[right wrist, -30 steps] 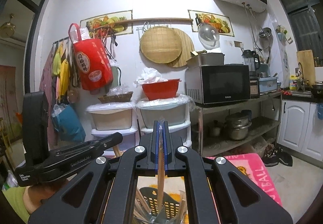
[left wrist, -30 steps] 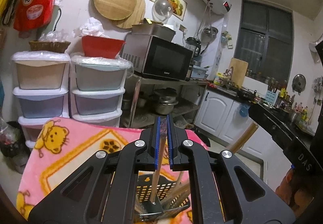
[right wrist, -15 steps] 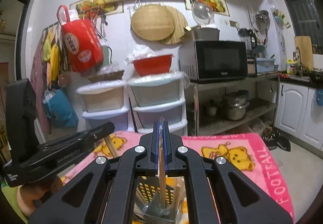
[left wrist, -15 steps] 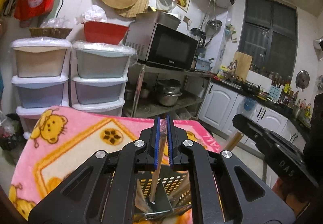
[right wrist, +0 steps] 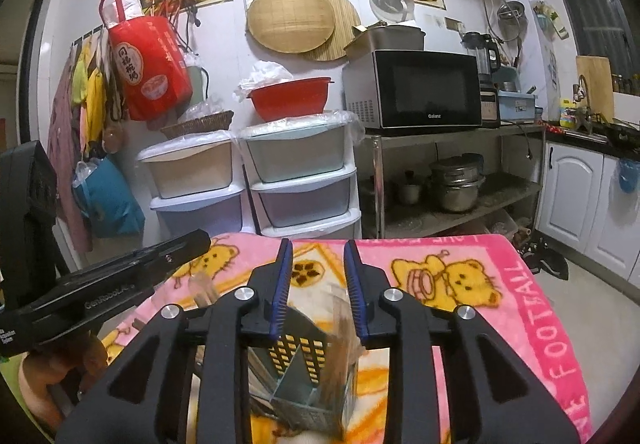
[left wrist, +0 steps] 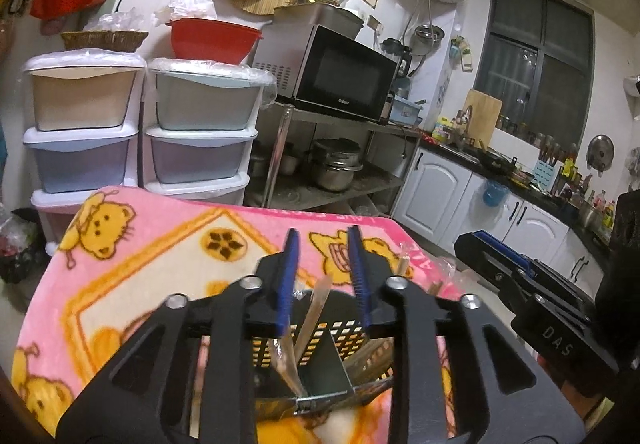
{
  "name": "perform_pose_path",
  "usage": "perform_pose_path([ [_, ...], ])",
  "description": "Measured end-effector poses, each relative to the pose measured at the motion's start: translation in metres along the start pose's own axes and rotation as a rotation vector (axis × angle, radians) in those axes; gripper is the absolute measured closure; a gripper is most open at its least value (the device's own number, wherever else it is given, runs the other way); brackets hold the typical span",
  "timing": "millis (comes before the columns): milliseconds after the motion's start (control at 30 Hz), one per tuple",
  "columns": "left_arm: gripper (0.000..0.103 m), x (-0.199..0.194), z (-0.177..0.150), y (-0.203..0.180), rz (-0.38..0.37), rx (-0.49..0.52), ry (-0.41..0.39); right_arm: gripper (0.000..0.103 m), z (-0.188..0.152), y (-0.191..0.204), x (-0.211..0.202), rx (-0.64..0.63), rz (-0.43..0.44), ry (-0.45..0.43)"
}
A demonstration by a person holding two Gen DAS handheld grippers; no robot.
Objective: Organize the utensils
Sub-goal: 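Open the left tool while the right tool opens, releasing chopsticks into the holder, then withdraw both open tools from the holder back over the remaining chopsticks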
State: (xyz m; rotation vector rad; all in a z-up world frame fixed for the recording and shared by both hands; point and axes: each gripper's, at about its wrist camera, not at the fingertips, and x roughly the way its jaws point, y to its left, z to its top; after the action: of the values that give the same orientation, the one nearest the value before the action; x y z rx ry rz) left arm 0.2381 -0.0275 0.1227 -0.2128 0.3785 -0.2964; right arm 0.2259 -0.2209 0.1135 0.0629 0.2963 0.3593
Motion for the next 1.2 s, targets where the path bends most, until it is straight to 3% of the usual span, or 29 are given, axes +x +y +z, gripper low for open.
perform_pose_path([
  [167,0.061,-0.010,-0.002,0.000,-0.003,0.004,-0.006,0.067,-0.004,-0.001,-0.008,-0.003,-0.013,0.006],
  [333,0.033,-0.026,-0.006,-0.001,-0.016,0.003,-0.024,0.062,-0.010,-0.002,-0.017,-0.004,-0.028,0.019],
  [533,0.016,-0.041,-0.009,0.001,-0.014,-0.019,-0.025,0.055,-0.015,-0.001,-0.033,-0.003,-0.031,0.022],
  [633,0.011,-0.047,-0.012,0.005,-0.012,-0.035,-0.020,0.050,-0.017,-0.001,-0.041,0.001,-0.028,0.018],
  [867,0.011,-0.062,-0.021,0.017,-0.003,-0.071,-0.009,0.044,-0.029,0.000,-0.054,0.014,-0.018,0.046],
  [1200,0.011,-0.076,-0.042,0.032,0.019,-0.102,0.025,0.042,-0.050,0.002,-0.070,0.021,-0.006,0.097],
])
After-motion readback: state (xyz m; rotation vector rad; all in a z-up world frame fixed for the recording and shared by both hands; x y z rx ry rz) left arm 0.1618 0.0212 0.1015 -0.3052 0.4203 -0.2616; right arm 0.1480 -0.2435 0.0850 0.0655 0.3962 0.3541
